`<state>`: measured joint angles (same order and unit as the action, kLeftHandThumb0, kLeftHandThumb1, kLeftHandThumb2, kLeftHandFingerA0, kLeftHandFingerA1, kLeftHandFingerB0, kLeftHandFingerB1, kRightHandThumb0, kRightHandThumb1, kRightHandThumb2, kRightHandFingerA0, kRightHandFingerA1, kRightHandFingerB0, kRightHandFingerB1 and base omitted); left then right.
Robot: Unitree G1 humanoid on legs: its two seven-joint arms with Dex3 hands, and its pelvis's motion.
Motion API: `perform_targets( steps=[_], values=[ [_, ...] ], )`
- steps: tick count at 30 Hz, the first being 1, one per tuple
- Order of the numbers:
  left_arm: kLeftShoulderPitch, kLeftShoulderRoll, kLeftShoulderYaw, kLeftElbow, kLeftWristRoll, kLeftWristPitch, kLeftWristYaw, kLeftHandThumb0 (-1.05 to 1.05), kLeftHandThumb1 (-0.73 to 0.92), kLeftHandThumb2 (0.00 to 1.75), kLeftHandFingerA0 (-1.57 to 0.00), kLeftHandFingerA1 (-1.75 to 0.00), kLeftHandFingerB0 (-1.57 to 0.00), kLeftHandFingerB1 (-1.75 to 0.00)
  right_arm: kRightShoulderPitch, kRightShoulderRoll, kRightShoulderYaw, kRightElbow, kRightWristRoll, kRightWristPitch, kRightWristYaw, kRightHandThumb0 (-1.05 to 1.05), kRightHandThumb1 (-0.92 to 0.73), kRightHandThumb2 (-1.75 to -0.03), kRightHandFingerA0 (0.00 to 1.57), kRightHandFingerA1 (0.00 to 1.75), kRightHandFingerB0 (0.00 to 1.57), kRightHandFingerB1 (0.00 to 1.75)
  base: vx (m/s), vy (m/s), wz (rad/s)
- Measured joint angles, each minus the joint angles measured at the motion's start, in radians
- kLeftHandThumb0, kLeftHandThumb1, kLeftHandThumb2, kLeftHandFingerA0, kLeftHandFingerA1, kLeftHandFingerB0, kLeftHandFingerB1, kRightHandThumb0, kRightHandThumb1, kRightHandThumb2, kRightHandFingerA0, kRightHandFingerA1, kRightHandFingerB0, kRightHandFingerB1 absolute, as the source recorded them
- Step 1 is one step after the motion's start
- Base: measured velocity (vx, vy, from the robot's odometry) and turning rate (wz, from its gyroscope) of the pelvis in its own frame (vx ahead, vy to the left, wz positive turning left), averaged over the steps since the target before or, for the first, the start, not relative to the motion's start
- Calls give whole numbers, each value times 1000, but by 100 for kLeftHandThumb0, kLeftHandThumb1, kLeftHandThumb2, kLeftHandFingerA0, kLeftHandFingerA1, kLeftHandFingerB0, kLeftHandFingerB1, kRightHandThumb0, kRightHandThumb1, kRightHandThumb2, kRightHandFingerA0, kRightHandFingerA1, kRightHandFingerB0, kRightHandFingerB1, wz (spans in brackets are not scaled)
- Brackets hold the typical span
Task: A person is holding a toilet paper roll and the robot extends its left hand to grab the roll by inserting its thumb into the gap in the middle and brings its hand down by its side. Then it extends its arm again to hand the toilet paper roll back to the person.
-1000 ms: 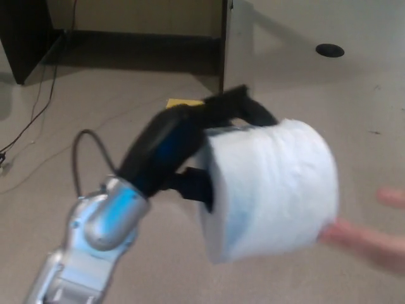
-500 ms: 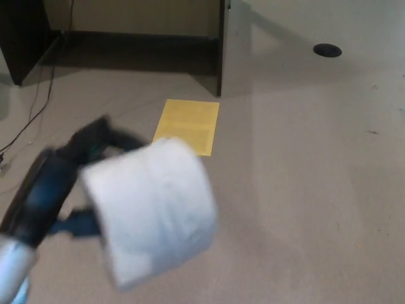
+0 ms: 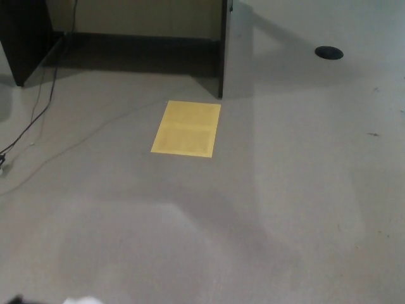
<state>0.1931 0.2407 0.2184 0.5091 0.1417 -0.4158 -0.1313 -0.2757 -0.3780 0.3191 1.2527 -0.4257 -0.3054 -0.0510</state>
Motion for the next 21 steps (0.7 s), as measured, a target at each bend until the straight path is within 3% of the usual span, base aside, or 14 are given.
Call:
perform_targets(
  steps=[6,8,11,21],
  values=[
    [5,42,-20,265,28,-81,75,-12,82,64,-80,-139,-74,-114,-1,2,3,1,-2,0,0,-36,-67,-60,71,55,54,42,0,0,0],
    [-4,56,-31,346,39,-110,101,-12,80,66,-79,-141,-71,-121,-4,2,4,2,-2,1,0,-35,-67,-60,71,55,54,43,0,0,0],
    [-31,76,-45,439,46,-151,130,-12,77,72,-80,-139,-77,-118,-10,2,3,4,-2,0,0,-36,-66,-60,73,59,54,43,0,0,0],
    [-78,92,-69,545,44,-255,172,-14,80,73,-80,-143,-76,-118,-16,2,7,16,-5,1,0,-37,-67,-60,74,60,54,42,0,0,0]
  ],
)
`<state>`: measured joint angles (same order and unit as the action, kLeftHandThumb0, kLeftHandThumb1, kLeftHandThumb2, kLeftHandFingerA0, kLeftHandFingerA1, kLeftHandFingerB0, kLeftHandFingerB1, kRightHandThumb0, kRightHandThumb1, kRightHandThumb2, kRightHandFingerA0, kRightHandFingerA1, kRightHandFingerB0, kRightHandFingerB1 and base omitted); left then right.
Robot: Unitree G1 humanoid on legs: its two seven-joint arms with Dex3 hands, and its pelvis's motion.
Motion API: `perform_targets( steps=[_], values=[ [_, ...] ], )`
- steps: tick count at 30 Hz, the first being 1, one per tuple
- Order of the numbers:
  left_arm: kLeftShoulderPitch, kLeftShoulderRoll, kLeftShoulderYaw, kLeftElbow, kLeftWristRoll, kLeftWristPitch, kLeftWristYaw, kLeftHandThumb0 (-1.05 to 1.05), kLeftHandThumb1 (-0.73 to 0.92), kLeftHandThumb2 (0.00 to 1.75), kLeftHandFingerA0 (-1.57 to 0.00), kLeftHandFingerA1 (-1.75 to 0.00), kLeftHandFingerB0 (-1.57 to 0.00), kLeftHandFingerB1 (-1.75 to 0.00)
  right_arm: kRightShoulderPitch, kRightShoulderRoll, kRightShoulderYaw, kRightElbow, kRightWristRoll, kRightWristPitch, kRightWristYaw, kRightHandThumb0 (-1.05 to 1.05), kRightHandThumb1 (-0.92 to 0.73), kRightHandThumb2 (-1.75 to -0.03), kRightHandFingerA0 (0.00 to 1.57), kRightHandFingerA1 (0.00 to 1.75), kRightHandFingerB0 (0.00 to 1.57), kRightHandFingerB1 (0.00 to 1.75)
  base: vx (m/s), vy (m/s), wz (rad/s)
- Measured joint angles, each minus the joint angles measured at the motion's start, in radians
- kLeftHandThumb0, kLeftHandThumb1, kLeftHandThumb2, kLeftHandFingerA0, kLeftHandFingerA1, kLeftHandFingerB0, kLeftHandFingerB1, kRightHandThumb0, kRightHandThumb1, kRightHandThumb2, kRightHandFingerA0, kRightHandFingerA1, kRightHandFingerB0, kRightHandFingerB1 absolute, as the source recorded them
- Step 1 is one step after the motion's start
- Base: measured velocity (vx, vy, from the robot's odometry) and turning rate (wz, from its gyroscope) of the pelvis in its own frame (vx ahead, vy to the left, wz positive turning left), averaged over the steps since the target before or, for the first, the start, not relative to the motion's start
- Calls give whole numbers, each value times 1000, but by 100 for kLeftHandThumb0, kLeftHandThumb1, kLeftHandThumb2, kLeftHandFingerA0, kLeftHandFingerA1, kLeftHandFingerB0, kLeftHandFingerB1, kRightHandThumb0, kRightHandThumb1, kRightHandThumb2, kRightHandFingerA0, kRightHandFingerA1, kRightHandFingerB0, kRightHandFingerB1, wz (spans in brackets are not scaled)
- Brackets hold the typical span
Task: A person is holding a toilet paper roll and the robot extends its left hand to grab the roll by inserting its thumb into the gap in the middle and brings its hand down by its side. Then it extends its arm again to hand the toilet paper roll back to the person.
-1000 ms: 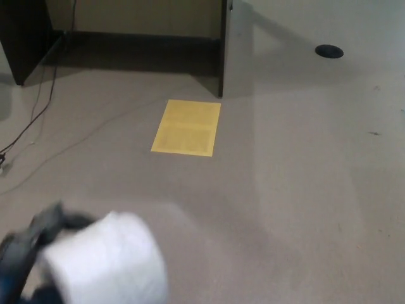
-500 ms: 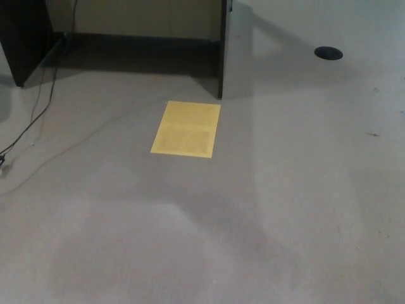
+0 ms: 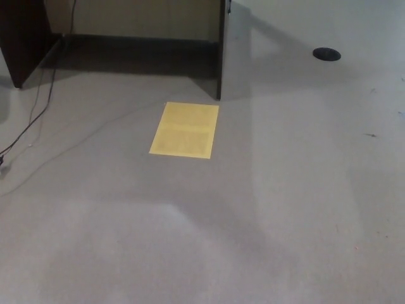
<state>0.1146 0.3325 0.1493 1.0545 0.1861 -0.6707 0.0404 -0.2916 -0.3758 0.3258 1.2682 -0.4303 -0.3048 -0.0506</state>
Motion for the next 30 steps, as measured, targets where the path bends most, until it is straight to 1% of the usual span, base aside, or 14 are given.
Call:
perform_targets(
  steps=[2,6,7,11,13,15,19,20,21,22,23,25,28,30],
  values=[
    [-5,-5,9,-3,-14,-11,-3,-13,85,67,-77,-149,-69,-121,0,0,0,2,0,1,0,-37,-67,-60,73,59,54,43,0,0,0],
    [-15,-25,26,-114,-49,-11,-20,-5,85,69,-81,-163,-67,-135,4,2,2,2,-1,1,0,-37,-67,-60,77,65,56,43,0,0,2],
    [-21,-30,27,-147,-57,-11,-26,-10,81,75,-87,-164,-68,-134,5,2,2,2,-1,1,0,-36,-67,-60,77,67,57,43,0,0,0],
    [-58,-57,23,-327,-83,7,-47,-7,76,85,-90,-152,-75,-125,6,6,4,0,-1,0,0,-35,-67,-60,78,66,56,43,0,0,0],
    [-82,-66,15,-412,-86,22,-54,-7,78,83,-90,-153,-75,-125,6,6,4,-1,0,0,0,-35,-67,-60,78,66,56,43,0,0,0],
    [-105,-74,5,-489,-88,38,-59,-5,82,72,-86,-158,-69,-128,6,7,4,-2,0,0,0,-36,-67,-60,77,65,56,43,0,0,0],
    [-174,-101,-38,-647,-89,84,-75,-4,79,75,-82,-153,-71,-128,6,8,4,-4,0,0,-1,-36,-67,-60,76,61,56,43,0,0,0],
    [-204,-109,-57,-697,-89,101,-81,-4,77,76,-93,-143,-76,-119,6,9,4,-6,0,0,-1,-36,-67,-60,76,60,55,43,0,0,0],
    [-227,-115,-69,-729,-89,113,-85,-4,77,76,-93,-143,-76,-119,6,9,4,-6,0,0,-1,-36,-67,-60,76,60,55,43,0,0,0],
    [-254,-120,-83,-758,-88,126,-89,1,72,82,-82,-150,-72,-124,6,10,4,-7,0,0,-1,-35,-67,-60,75,59,55,43,0,0,0],
    [-289,-129,-103,-800,-86,144,-95,0,72,79,-78,-148,-74,-118,5,10,4,-7,0,0,-1,-36,-67,-60,74,61,55,43,0,0,0],
    [-373,-143,-157,-879,-74,178,-112,-3,71,79,-80,-143,-76,-116,4,12,3,-8,0,0,-1,-36,-67,-60,75,60,55,43,0,0,0],
    [-508,-170,-261,-983,-36,230,-140,-17,74,72,-78,-156,-70,-130,3,12,2,-10,0,-1,-1,-38,-67,-60,74,60,55,43,0,0,0],
    [-573,-193,-322,-1034,-9,259,-155,-16,75,73,-80,-160,-68,-136,0,13,3,-11,0,-2,-1,-38,-67,-60,74,62,56,43,0,0,0]
  ],
)
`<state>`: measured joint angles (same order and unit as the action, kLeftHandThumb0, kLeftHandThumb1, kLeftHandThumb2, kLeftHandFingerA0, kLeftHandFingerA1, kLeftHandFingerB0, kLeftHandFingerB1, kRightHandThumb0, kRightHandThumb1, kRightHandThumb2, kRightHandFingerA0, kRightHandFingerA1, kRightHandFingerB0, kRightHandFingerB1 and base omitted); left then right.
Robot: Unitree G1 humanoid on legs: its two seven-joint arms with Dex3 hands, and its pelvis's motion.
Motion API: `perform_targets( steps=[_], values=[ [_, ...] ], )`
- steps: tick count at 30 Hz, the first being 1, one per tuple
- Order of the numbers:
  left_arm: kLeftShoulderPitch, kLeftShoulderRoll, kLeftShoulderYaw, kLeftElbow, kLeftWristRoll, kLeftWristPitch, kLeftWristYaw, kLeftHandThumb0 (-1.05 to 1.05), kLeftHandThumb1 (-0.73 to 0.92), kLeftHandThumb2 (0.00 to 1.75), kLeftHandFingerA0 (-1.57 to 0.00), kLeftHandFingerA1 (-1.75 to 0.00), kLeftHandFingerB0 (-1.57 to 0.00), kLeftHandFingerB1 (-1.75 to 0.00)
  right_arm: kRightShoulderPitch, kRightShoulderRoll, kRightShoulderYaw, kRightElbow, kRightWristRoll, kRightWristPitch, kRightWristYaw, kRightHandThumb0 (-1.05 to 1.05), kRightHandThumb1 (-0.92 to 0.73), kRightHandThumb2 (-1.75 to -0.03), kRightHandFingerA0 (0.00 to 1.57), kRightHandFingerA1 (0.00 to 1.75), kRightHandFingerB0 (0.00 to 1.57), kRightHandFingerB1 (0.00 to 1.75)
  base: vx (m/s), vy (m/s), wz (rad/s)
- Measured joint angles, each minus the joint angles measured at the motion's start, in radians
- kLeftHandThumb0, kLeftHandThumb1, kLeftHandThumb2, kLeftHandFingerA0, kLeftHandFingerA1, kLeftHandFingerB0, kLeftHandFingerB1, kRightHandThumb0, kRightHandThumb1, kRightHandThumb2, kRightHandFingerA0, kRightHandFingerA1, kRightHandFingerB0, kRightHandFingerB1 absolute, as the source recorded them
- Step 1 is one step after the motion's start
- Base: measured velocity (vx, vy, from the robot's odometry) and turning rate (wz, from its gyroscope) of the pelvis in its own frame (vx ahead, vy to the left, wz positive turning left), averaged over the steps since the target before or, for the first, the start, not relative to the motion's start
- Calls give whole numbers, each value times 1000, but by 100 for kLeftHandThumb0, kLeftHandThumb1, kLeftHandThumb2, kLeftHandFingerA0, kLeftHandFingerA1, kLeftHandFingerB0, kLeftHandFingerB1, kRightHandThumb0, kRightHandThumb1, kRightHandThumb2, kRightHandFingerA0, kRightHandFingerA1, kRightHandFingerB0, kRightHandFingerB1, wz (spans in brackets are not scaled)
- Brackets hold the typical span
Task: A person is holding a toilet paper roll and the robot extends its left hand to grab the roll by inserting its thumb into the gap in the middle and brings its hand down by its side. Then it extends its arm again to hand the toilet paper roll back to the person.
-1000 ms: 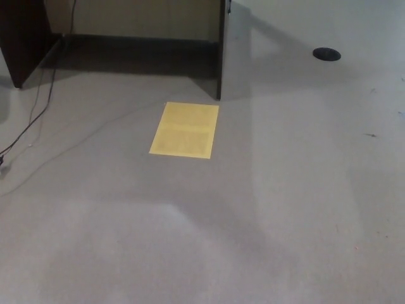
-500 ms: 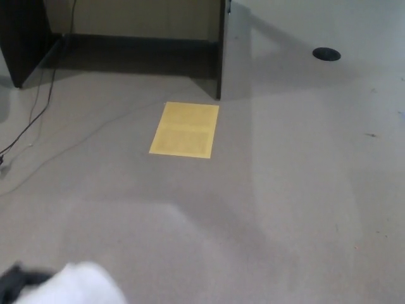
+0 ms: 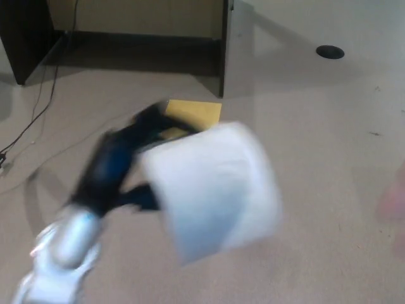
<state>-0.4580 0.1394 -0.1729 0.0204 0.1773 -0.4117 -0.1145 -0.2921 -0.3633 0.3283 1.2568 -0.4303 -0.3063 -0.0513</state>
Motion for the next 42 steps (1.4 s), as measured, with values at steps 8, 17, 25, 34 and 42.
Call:
perform_targets(
  steps=[8,17,25,34,42],
  values=[
    [-180,-104,-194,-93,109,138,-51,-21,77,66,-77,-159,-71,-124,-2,0,-2,-1,0,0,0,-37,-67,-60,75,62,56,42,0,0,0],
    [-294,-189,-315,-90,239,287,-68,-21,76,67,-81,-163,-67,-146,-22,0,1,-4,-2,2,0,-38,-67,-60,76,63,55,44,0,0,0],
    [-262,-203,-348,-123,284,331,-71,-43,55,58,-59,-46,-22,-29,-30,-2,1,-4,-2,1,6,-37,-67,-60,76,62,55,44,0,0,0],
    [-251,-169,-352,-265,319,456,-165,-60,36,78,0,-22,0,-18,-30,-3,-1,-5,-2,0,6,-37,-67,-60,74,60,54,44,0,0,0],
    [-254,-85,-275,-345,270,543,-289,-65,39,79,0,-9,0,-6,-29,-3,-5,-4,-1,0,6,-36,-67,-60,73,59,58,44,0,0,0]
  ],
)
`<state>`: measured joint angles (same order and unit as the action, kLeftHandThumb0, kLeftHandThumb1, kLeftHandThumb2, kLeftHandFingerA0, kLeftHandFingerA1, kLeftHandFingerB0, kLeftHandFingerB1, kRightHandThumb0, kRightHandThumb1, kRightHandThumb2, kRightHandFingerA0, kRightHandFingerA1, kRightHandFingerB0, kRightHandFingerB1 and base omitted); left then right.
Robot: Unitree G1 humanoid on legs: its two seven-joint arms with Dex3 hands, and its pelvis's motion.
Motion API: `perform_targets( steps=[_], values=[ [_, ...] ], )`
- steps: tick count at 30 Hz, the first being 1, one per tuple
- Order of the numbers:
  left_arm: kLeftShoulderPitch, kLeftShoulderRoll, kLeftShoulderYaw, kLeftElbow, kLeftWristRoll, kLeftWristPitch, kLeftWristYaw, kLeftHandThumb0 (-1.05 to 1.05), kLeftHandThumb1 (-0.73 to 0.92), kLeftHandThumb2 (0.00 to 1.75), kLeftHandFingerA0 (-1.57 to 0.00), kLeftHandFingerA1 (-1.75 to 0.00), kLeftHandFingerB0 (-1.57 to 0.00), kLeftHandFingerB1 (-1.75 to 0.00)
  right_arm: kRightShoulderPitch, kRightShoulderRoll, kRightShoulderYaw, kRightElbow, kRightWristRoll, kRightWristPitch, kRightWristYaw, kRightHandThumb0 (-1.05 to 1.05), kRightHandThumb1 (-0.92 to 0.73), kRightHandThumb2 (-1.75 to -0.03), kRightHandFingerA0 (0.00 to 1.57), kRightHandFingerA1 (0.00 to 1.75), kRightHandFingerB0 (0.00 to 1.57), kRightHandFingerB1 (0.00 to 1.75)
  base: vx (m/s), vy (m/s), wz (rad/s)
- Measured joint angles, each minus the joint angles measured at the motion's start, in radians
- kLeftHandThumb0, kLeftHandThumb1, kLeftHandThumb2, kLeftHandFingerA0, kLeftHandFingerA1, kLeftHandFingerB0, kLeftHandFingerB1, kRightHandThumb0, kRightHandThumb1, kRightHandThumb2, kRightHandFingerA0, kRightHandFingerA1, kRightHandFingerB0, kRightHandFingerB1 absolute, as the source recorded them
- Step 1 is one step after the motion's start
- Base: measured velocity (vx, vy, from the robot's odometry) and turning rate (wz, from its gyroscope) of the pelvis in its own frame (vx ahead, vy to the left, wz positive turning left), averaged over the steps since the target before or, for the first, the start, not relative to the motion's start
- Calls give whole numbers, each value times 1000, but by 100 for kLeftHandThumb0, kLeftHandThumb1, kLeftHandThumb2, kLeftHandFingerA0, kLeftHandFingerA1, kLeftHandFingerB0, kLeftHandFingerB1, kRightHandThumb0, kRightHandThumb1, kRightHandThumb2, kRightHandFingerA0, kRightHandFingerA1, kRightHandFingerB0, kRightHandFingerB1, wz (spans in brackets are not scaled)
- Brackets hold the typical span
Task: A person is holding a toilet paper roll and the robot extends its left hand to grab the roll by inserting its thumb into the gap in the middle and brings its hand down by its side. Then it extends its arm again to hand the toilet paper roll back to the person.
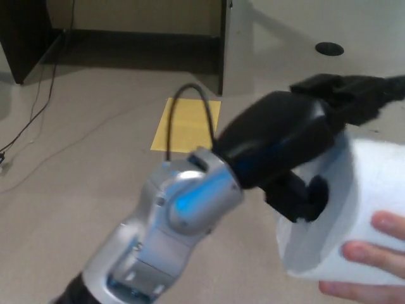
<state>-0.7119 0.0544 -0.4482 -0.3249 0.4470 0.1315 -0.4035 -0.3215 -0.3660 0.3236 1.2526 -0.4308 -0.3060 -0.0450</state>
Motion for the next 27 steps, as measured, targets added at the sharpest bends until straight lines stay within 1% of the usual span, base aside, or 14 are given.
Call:
perform_targets(
  steps=[3,4,6,9,10,15,16,18,19,21,23,25,26,27],
  values=[
    [-5,21,51,-30,-44,39,-48,-63,36,79,0,-10,0,-10,1,0,-1,0,0,0,0,-36,-67,-60,75,63,58,44,0,0,0],
    [-5,27,68,-37,-60,48,-61,-77,45,55,0,-10,0,-9,2,0,-1,0,0,0,0,-36,-67,-60,76,62,58,44,0,0,0],
    [-9,39,104,-55,-95,65,-88,-59,35,76,0,-11,0,-10,2,0,-1,0,0,0,0,-37,-67,-61,75,62,57,43,0,0,0],
    [-13,62,158,-76,-144,77,-120,-66,42,53,0,-19,0,-7,2,0,-2,0,0,1,0,-36,-67,-60,75,63,57,43,0,0,0],
    [-16,73,181,-86,-163,83,-132,-57,34,77,0,-17,0,-12,2,0,-2,0,0,1,0,-36,-67,-60,74,60,57,43,0,0,0],
    [-21,127,296,-130,-246,105,-176,-50,32,74,0,-28,0,-20,2,1,-1,0,0,1,0,-36,-67,-61,74,61,56,43,0,0,0],
    [-16,138,322,-140,-264,111,-183,-60,39,54,-4,-28,0,-24,2,1,-1,0,0,1,0,-36,-67,-60,76,65,57,44,0,0,0],
    [4,160,371,-158,-292,119,-195,-56,37,53,-5,-29,-1,-25,2,1,0,0,0,1,0,-36,-67,-60,75,63,56,44,0,0,0],
    [28,180,408,-174,-313,125,-203,-49,35,74,-1,-40,-6,-16,3,2,0,0,0,1,0,-36,-67,-60,75,61,56,44,0,0,0],
    [110,196,469,-194,-341,126,-212,-56,34,60,-8,-34,-5,-17,6,2,1,0,0,0,0,-36,-66,-60,76,61,56,44,0,0,0],
    [202,197,507,-191,-357,124,-218,-46,32,72,-2,-36,-2,-19,7,2,1,0,0,0,0,-36,-66,-60,77,61,56,44,0,0,0],
    [299,197,540,-179,-372,116,-221,-40,35,51,-10,-33,-4,-22,7,3,2,0,0,0,0,-35,-67,-60,75,59,56,43,0,0,0],
    [338,197,553,-169,-376,110,-221,-40,32,66,-8,-41,-7,-21,6,3,2,0,0,0,0,-34,-67,-60,73,57,55,43,0,0,0],
    [376,196,564,-158,-379,105,-221,-39,30,60,-10,-40,-10,-18,6,3,3,0,0,0,0,-35,-67,-60,73,57,55,43,0,0,0]
  ],
)
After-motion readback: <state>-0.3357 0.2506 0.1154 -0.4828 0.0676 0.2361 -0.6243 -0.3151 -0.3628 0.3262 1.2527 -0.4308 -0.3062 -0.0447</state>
